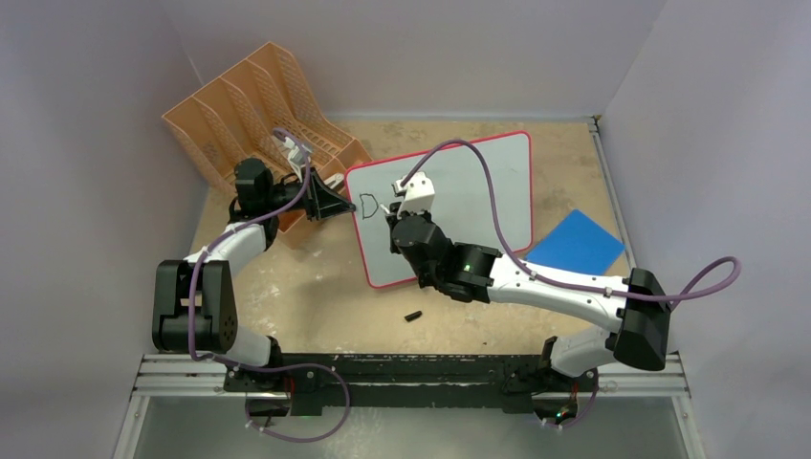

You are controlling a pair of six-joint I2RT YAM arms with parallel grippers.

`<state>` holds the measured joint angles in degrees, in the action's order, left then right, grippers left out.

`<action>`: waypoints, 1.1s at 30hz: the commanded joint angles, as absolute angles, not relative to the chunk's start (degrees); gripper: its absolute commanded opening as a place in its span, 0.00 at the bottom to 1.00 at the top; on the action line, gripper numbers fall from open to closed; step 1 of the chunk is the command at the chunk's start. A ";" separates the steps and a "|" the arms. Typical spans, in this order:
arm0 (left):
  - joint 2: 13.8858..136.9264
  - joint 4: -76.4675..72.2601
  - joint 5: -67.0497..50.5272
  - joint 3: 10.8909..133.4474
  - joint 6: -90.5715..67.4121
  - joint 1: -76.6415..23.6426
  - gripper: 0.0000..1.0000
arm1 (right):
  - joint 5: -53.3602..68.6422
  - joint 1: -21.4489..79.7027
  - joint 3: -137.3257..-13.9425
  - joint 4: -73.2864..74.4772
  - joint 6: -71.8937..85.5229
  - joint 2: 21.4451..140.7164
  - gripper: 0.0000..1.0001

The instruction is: Write a sentence on the whiteboard

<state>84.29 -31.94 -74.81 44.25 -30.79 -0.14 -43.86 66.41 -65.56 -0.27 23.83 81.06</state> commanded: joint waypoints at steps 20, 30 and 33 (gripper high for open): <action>82.52 -34.05 -77.17 44.86 -29.44 -0.61 0.00 | -43.29 66.09 -68.03 5.61 27.46 81.63 0.00; 82.52 -34.12 -77.17 44.88 -29.46 -0.61 0.00 | -42.70 66.09 -68.03 6.87 28.23 82.22 0.00; 82.53 -34.10 -77.16 44.86 -29.48 -0.55 0.00 | -42.80 66.09 -68.03 6.64 28.02 82.10 0.00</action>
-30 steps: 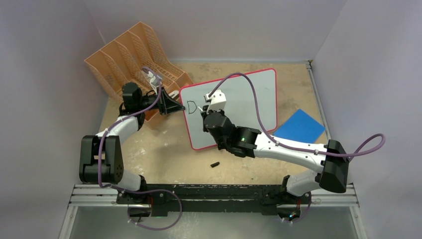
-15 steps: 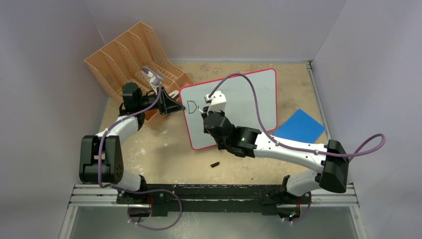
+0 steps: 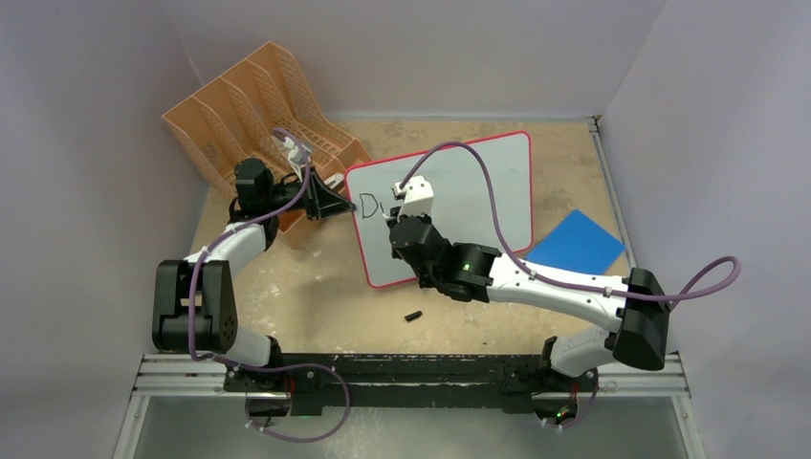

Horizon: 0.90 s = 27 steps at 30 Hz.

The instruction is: Write a sentence on the whiteboard

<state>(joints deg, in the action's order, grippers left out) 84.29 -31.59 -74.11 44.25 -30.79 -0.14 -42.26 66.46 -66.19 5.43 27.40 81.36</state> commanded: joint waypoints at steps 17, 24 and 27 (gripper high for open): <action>82.59 -34.10 -77.07 44.84 -29.45 -0.61 0.00 | -43.80 66.09 -68.39 3.70 26.16 79.33 0.00; 82.52 -34.10 -77.08 44.82 -29.51 -0.60 0.00 | -44.06 66.09 -67.51 1.64 25.55 77.82 0.00; 82.53 -34.10 -77.08 44.82 -29.53 -0.57 0.00 | -43.43 66.09 -67.50 1.04 25.41 78.19 0.00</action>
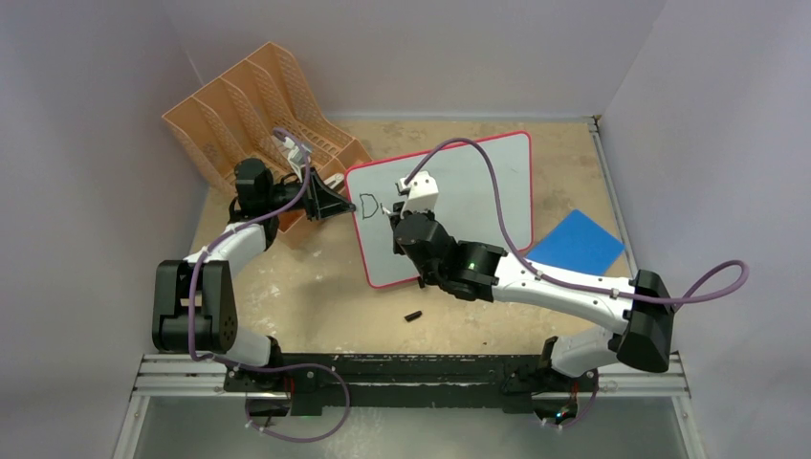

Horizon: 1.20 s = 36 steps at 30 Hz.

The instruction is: Write a sentence on the whiteboard

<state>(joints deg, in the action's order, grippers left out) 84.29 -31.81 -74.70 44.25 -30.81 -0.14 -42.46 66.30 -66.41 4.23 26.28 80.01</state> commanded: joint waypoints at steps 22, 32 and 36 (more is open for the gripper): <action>82.53 -34.04 -77.12 44.82 -29.44 -0.63 0.00 | -44.13 66.01 -67.94 1.53 24.84 80.85 0.00; 82.53 -34.07 -77.17 44.83 -29.34 -0.64 0.00 | -45.81 65.76 -67.69 1.49 25.05 80.74 0.00; 82.53 -34.06 -77.17 44.84 -29.35 -0.69 0.00 | -46.45 65.65 -67.54 1.48 25.10 80.43 0.00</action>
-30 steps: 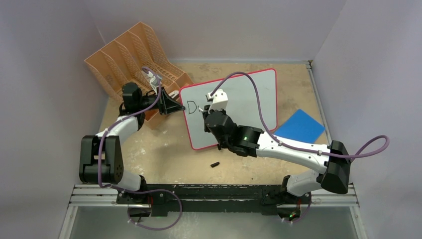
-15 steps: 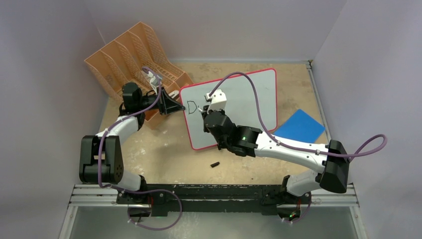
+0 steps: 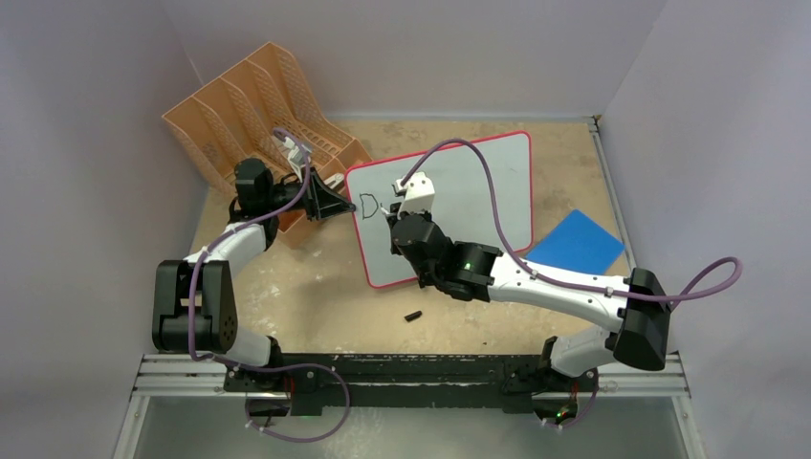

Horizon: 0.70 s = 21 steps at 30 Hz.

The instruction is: Write a sentence on the whiteboard

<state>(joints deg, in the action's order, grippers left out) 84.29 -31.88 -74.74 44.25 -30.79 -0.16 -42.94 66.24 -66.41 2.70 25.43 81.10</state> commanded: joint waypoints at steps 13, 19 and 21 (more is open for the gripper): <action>82.53 -34.02 -77.17 44.82 -29.36 -0.76 0.00 | -48.09 65.49 -66.94 1.08 25.39 79.48 0.00; 82.53 -34.01 -77.17 44.83 -29.36 -0.71 0.00 | -48.59 65.40 -66.64 1.32 25.96 79.23 0.00; 82.50 -34.02 -77.16 44.82 -29.35 -0.78 0.00 | -48.65 65.39 -66.60 1.44 25.93 79.10 0.00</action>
